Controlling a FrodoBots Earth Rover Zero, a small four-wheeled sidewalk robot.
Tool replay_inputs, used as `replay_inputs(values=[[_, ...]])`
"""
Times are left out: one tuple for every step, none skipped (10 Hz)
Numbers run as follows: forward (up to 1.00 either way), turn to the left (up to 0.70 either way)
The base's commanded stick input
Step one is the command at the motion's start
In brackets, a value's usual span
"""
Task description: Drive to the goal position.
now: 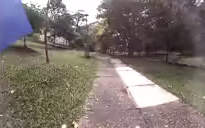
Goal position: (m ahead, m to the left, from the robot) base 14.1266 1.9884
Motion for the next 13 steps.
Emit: replay_inputs(values=[[0.5, 0.0], [0.5, 0.0], [0.5, 0.0], [0.5, 0.0], [0.5, 0.0], [0.5, 0.0], [0.5, 0.0], [0.5, 0.0], [0.5, 0.0], [0.5, 0.0], [0.5, 0.0], [0.5, 0.0], [0.5, 0.0]])
